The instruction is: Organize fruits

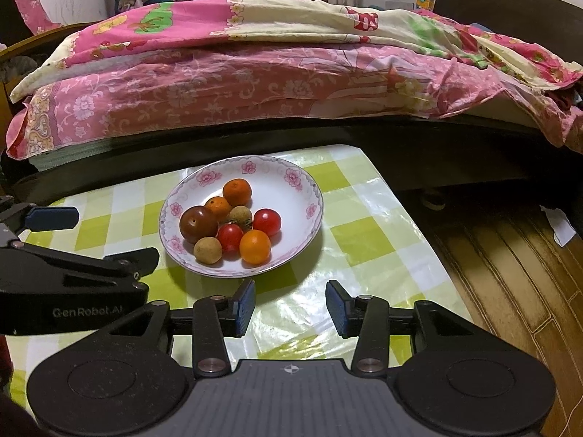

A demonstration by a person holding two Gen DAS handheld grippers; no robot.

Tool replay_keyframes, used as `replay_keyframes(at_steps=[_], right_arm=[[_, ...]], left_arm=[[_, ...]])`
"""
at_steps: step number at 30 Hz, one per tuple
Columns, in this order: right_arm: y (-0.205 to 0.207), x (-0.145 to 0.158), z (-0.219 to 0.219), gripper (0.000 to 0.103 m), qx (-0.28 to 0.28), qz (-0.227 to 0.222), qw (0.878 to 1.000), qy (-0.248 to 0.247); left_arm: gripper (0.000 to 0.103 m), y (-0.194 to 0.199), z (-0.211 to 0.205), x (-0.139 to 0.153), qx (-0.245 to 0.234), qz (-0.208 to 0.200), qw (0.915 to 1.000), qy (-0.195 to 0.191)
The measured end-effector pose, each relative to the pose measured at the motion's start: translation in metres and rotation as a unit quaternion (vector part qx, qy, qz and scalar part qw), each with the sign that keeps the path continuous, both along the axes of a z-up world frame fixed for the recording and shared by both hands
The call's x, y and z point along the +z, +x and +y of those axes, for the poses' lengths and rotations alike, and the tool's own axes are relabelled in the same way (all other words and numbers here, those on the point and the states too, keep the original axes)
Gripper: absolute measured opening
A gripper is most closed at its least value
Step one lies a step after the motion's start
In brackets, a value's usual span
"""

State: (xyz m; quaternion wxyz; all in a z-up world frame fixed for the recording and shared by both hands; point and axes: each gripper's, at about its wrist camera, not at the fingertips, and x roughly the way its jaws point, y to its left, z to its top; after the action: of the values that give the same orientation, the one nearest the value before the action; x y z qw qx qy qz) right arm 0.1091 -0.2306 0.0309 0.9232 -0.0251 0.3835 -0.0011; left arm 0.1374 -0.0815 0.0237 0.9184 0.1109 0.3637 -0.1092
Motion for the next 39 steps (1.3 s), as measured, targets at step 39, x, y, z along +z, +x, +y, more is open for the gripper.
replay_keyframes(at_steps=[39], right_arm=[[-0.054,0.012,0.012,0.039,0.003,-0.013,1.0,0.019]], left_arm=[[0.097,-0.06,0.018,0.01,0.022,-0.012,0.9997,-0.003]])
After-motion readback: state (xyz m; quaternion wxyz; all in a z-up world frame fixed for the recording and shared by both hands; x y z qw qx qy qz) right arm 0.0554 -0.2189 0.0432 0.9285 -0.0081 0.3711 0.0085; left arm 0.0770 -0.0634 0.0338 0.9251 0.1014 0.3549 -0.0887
